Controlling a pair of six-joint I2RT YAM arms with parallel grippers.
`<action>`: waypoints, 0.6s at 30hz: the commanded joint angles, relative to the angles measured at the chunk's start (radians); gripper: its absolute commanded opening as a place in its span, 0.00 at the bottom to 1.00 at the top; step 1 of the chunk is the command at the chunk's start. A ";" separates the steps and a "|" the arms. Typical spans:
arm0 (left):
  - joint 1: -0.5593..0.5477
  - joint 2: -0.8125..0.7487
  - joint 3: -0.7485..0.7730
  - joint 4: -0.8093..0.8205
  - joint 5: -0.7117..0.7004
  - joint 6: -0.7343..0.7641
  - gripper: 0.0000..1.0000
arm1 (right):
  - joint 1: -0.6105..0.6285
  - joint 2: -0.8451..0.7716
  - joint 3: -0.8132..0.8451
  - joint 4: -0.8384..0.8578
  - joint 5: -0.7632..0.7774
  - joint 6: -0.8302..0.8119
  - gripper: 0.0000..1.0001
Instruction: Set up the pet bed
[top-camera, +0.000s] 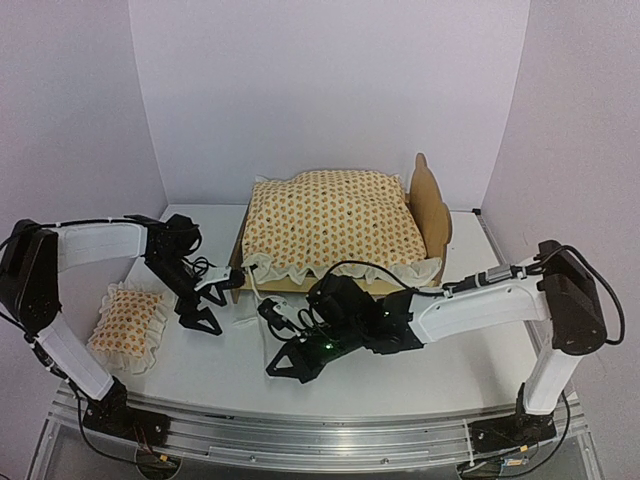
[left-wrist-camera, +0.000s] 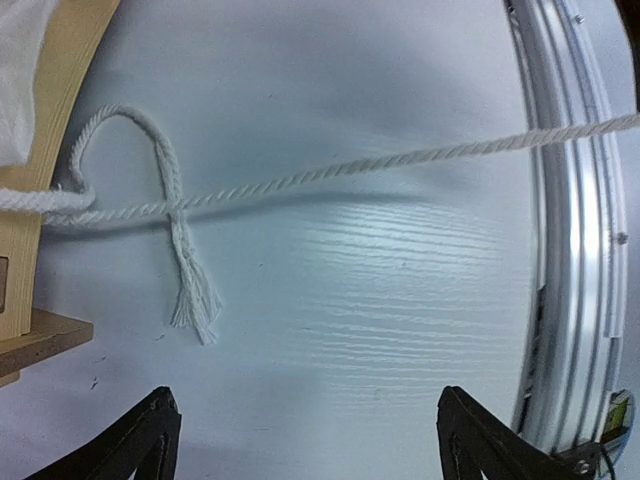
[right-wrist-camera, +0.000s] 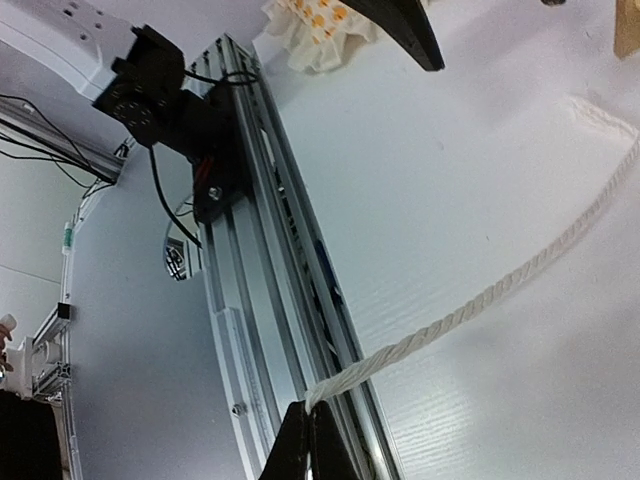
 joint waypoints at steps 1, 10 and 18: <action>-0.024 0.075 -0.015 0.298 -0.123 0.027 0.88 | -0.007 -0.002 -0.023 0.007 0.043 0.084 0.00; -0.114 0.179 -0.080 0.486 -0.212 0.049 0.78 | -0.024 -0.009 -0.093 0.059 0.118 0.146 0.00; -0.121 0.234 -0.101 0.519 -0.315 0.096 0.26 | -0.028 -0.032 -0.112 0.077 0.153 0.145 0.00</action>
